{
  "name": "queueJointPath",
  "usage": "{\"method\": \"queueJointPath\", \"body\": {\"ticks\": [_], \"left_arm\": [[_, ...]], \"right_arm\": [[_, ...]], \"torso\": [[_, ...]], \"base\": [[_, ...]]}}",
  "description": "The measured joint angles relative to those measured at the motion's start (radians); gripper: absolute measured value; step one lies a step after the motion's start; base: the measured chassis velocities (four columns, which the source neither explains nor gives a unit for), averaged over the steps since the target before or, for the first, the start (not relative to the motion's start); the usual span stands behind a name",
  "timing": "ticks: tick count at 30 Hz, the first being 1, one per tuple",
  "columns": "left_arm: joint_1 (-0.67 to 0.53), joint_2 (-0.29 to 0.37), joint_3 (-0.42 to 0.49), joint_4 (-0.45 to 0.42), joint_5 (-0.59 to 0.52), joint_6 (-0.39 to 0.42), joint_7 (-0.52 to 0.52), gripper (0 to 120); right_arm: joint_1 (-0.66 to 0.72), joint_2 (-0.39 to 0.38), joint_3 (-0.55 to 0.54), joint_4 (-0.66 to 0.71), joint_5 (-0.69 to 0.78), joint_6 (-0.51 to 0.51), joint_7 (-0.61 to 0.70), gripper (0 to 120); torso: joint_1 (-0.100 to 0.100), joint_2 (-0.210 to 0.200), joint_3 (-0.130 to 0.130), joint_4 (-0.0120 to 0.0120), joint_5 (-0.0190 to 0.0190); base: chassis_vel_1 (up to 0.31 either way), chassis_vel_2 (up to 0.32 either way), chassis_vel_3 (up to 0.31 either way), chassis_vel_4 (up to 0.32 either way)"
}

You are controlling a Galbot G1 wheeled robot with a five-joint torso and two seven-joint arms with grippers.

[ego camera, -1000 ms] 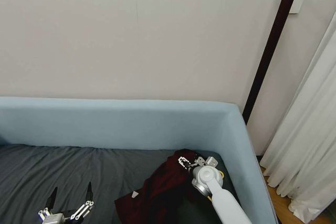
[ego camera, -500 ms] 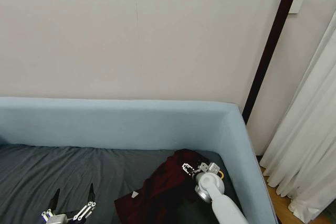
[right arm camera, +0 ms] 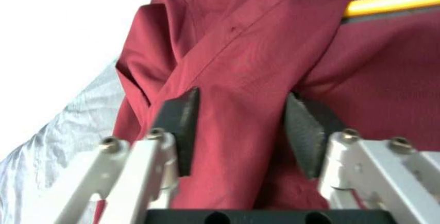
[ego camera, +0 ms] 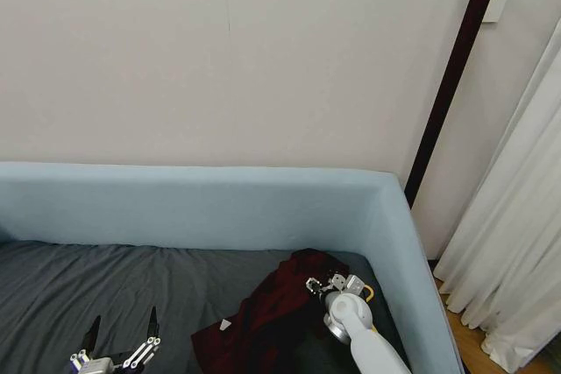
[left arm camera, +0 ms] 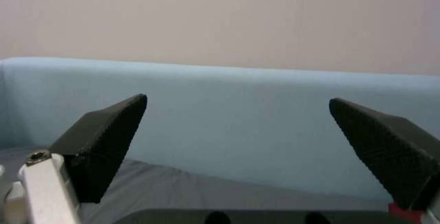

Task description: Pick up the clothes from the sofa and hang them on the clothes hanger.

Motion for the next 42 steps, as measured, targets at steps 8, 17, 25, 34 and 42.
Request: {"method": "queueJointPath", "body": {"ticks": [8,17,25,34,42], "left_arm": [[0.005,0.005,0.000,0.006,-0.001,-0.013,-0.004,100],[0.001,0.019,0.003,0.016,-0.003,-0.018,-0.008,100],[-0.008,0.030,0.004,0.023,-0.005,-0.016,-0.009,100],[-0.013,0.044,-0.005,0.023,-0.018,-0.009,-0.009,100],[-0.023,0.050,-0.005,0.034,-0.023,-0.005,-0.009,100]], "right_arm": [[-0.028,-0.009,-0.029,0.024,-0.060,0.070,-0.049,14],[-0.173,-0.170,-0.213,0.264,-0.120,0.147,-0.184,0],[-0.274,-0.312,-0.392,0.470,-0.180,0.162,-0.297,0],[-0.321,-0.355,-0.488,0.454,-0.311,0.161,-0.327,0],[-0.328,-0.343,-0.489,0.420,-0.369,0.224,-0.361,18]], "torso": [[0.000,0.000,0.000,0.0000,0.0000],[0.000,0.000,0.000,-0.0002,0.0002],[0.000,0.000,0.000,0.0000,0.0000],[0.000,0.000,0.000,0.0000,0.0001],[0.000,0.000,0.000,0.0000,0.0001]], "base": [[0.000,0.000,0.000,0.000],[0.000,0.000,0.000,0.000],[0.000,0.000,0.000,0.000],[0.000,0.000,0.000,0.000],[0.000,0.000,0.000,0.000]]}}
